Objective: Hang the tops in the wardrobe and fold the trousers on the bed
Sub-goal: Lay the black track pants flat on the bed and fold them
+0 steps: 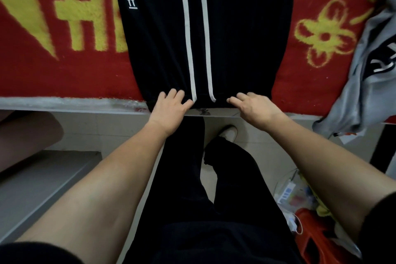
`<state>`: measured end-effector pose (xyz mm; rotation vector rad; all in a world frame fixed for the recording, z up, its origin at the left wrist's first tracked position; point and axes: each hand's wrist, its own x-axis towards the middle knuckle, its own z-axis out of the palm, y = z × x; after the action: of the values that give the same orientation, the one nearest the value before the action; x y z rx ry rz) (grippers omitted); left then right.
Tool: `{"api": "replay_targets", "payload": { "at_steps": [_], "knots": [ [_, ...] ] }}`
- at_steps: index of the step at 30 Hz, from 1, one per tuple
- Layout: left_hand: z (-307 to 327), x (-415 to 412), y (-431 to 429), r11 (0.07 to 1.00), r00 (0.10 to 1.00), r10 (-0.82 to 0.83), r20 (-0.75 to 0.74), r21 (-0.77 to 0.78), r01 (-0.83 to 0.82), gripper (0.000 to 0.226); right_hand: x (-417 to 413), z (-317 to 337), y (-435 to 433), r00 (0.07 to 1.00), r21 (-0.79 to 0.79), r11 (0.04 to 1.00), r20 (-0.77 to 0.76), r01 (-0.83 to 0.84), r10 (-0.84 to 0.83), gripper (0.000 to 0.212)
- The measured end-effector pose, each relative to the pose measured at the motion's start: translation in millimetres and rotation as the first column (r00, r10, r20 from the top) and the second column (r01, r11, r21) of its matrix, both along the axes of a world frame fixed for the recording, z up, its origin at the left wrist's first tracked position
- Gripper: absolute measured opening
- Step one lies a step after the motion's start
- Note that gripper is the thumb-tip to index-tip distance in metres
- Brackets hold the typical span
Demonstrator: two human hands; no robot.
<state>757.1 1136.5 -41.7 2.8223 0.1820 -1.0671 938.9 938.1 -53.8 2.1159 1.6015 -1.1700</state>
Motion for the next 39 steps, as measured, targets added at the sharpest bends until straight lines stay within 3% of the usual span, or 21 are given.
{"api": "replay_targets", "payload": {
  "at_steps": [3, 5, 7, 8, 10, 12, 13, 14, 16, 18, 26, 30, 32, 33, 34, 35, 36, 38, 39],
  "knots": [
    [-0.9, 4.7, -9.7, 0.98, 0.969, 0.154, -0.193, -0.092, -0.174, 0.072, 5.5, -4.8, 7.5, 0.986, -0.103, 0.989, -0.121, 0.106, -0.118, 0.055],
    [1.8, 12.3, -13.8, 0.939, 0.927, 0.274, -0.258, -0.139, -0.316, 0.063, 16.3, -0.2, 20.9, 0.958, -0.184, 0.969, -0.203, 0.165, -0.202, 0.042],
    [5.9, 22.7, -15.0, 0.927, 0.93, 0.318, -0.184, -0.145, -0.346, 0.044, 28.3, 6.6, 28.4, 0.878, -0.21, 0.905, -0.239, 0.37, -0.415, 0.027],
    [7.1, 27.9, -16.9, 0.933, 0.943, 0.323, -0.082, -0.136, -0.332, 0.035, 35.4, 9.0, 30.0, 0.823, -0.159, 0.849, -0.211, 0.503, -0.527, 0.022],
    [5.3, 40.5, -23.2, 0.922, 0.909, 0.382, 0.168, -0.14, -0.362, 0.029, 51.9, 9.1, 29.1, 0.758, 0.114, 0.75, -0.067, 0.652, -0.649, 0.024],
    [0.4, 55.1, -32.1, 0.893, 0.839, 0.45, 0.305, -0.148, -0.425, 0.039, 69.3, 6.3, 26.5, 0.758, 0.389, 0.726, 0.1, 0.567, -0.645, 0.036],
    [-1.2, 63.2, -36.0, 0.89, 0.852, 0.457, 0.256, -0.142, -0.434, 0.047, 78.6, 4.5, 24.9, 0.787, 0.428, 0.764, 0.169, 0.483, -0.593, 0.046],
    [-3.8, 69.1, -40.1, 0.893, 0.879, 0.448, 0.163, -0.135, -0.43, 0.055, 88.6, 1.6, 21.3, 0.838, 0.371, 0.839, 0.225, 0.398, -0.497, 0.056],
    [-13.1, 75.4, -47.1, 0.904, 0.914, 0.405, -0.034, -0.134, -0.406, 0.061, 105.7, -8.5, 7.0, 0.911, 0.113, 0.951, 0.274, 0.288, -0.309, 0.068],
    [-18.5, 78.6, -47.0, 0.907, 0.917, 0.381, -0.114, -0.148, -0.395, 0.062, 115.4, -17.8, -10.6, 0.914, -0.09, 0.944, 0.295, 0.317, -0.278, 0.071],
    [-16.8, 80.7, -44.5, 0.921, 0.928, 0.36, -0.099, -0.122, -0.37, 0.066, 113.1, -9.8, -25.4, 0.868, -0.191, 0.866, 0.301, 0.461, -0.395, 0.074],
    [-16.3, 83.2, -34.5, 0.937, 0.939, 0.329, 0.101, -0.158, -0.311, 0.064, 114.5, -9.3, -28.2, 0.829, -0.192, 0.823, 0.308, 0.534, -0.466, 0.073],
    [-16.5, 84.2, -16.7, 0.883, 0.818, 0.468, 0.335, -0.22, -0.414, 0.054, 110.8, -5.9, -11.4, 0.727, 0.058, 0.769, 0.289, 0.637, -0.623, 0.069],
    [-18.1, 86.2, -5.4, 0.819, 0.707, 0.569, 0.419, -0.213, -0.533, 0.05, 108.0, -4.3, -2.1, 0.634, 0.213, 0.684, 0.262, 0.698, -0.728, 0.068],
    [-20.5, 90.5, 9.0, 0.697, 0.567, 0.686, 0.457, -0.189, -0.691, 0.048, 106.4, -3.0, 8.7, 0.538, 0.324, 0.581, 0.221, 0.746, -0.814, 0.066],
    [-22.9, 95.8, 26.3, 0.514, 0.391, 0.791, 0.471, -0.165, -0.842, 0.049, 106.4, -3.5, 20.0, 0.463, 0.391, 0.496, 0.182, 0.775, -0.868, 0.063],
    [-25.1, 101.0, 45.0, 0.296, 0.196, 0.856, 0.479, -0.141, -0.945, 0.05, 106.9, -4.2, 30.8, 0.435, 0.43, 0.47, 0.183, 0.771, -0.882, 0.062],
    [-29.7, 107.9, 85.8, -0.096, -0.128, 0.864, 0.487, -0.091, -0.991, 0.05, 108.6, -9.4, 47.9, 0.521, 0.468, 0.566, 0.236, 0.679, -0.82, 0.062],
    [-31.4, 108.9, 106.1, -0.215, -0.224, 0.85, 0.476, -0.075, -0.974, 0.048, 109.5, -12.8, 54.5, 0.596, 0.472, 0.632, 0.249, 0.614, -0.764, 0.061]
  ]
}}
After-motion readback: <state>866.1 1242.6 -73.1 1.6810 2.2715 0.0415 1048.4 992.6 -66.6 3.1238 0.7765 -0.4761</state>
